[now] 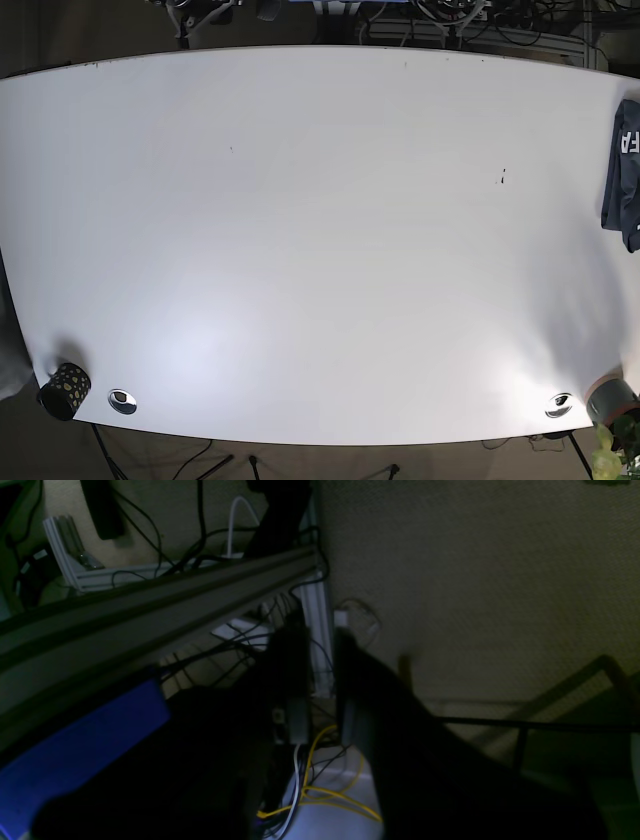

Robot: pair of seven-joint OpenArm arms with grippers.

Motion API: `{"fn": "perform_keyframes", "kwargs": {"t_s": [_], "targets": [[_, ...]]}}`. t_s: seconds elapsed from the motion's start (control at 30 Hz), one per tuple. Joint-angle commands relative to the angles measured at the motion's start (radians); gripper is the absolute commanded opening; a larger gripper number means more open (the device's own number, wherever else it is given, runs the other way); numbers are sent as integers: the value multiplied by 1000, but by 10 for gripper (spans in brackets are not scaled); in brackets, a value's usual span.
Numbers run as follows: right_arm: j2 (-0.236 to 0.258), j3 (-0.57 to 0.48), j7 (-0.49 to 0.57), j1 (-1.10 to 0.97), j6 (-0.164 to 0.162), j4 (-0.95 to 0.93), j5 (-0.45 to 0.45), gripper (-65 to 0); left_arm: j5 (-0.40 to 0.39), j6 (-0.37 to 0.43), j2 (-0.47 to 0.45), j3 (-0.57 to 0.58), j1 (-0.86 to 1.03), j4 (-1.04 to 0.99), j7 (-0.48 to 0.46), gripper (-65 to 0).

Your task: Fold the T-shirt properly

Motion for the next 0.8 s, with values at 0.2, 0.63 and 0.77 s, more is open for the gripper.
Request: {"fn": "perform_keyframes", "kwargs": {"t_s": [0.2,0.63,0.77], "targets": [[-17,5,8,-2,9,0,1,-575,5,-1,-3,0,5,1,-11,-129],[-15,3,8,0,9,0,1,-575,5,-1,-1,0,8,11,-13,-129],[-15,3,8,-3,9,0,1,-575,5,-1,-1,0,9,11,-13,-129]]}}
